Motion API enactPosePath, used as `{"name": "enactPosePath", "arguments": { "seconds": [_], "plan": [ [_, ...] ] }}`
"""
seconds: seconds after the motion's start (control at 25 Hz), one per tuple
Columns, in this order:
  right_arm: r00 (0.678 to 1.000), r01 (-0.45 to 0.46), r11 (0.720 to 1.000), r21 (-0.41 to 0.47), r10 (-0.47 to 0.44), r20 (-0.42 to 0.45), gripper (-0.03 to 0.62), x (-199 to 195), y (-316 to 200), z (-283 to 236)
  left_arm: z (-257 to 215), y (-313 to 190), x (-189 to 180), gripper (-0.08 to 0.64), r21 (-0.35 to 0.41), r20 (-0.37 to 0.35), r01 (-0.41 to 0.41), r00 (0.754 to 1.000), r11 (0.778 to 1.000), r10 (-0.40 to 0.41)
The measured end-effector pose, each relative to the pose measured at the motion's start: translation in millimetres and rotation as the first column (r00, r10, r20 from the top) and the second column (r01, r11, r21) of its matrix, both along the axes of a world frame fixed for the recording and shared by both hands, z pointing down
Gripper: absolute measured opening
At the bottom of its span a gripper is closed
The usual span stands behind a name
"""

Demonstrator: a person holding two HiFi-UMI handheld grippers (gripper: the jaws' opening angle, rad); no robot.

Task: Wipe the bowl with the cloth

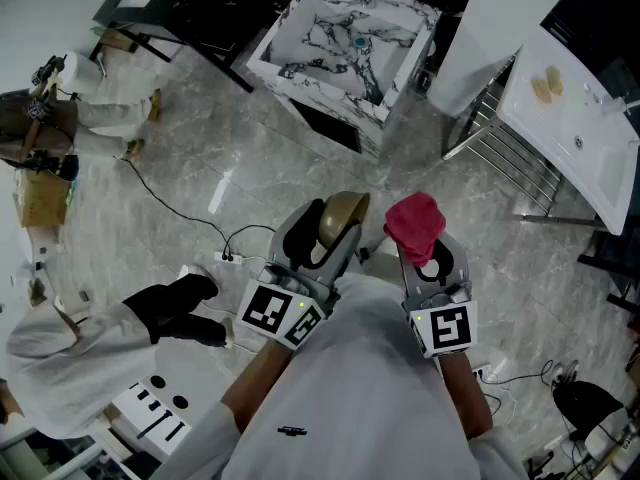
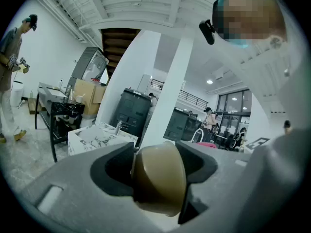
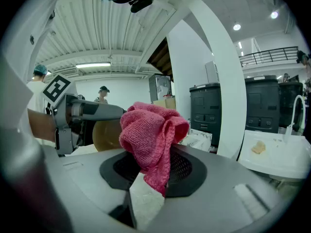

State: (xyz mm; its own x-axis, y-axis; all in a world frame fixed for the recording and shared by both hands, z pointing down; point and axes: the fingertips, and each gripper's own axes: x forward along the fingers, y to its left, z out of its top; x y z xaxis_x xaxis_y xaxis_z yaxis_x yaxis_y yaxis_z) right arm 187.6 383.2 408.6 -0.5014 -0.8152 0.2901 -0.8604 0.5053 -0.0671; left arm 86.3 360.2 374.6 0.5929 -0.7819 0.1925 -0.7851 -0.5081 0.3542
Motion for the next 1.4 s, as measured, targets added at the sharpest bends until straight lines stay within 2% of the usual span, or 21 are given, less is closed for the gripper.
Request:
{"name": "enactPosePath", "arguments": {
  "seconds": [0.4,0.8,1.08,1.4],
  "plan": [
    [1.0,0.017,1.0,0.002,-0.017,-0.022,0.132,-38.9,25.5,-16.3,-17.1,20.5,-30.1,0.273,0.008,-0.035,-0.021,0.999,1.0,0.021],
    [1.0,0.003,1.0,-0.009,-0.003,-0.03,0.137,-116.2,24.6,-28.0,-24.6,22.4,-112.3,0.273,0.0,-0.062,-0.036,0.997,0.999,0.036],
    [1.0,-0.021,0.999,-0.035,0.02,-0.019,0.138,-156.0,11.0,-19.2,-20.0,19.1,-169.6,0.273,0.008,-0.077,-0.018,0.997,1.0,0.018],
    [0.999,0.015,0.999,-0.046,-0.017,-0.037,0.138,-179.1,-37.3,-15.6,-10.4,-16.8,-200.8,0.273,-0.024,-0.103,0.039,0.994,0.999,-0.042]
  ]
}}
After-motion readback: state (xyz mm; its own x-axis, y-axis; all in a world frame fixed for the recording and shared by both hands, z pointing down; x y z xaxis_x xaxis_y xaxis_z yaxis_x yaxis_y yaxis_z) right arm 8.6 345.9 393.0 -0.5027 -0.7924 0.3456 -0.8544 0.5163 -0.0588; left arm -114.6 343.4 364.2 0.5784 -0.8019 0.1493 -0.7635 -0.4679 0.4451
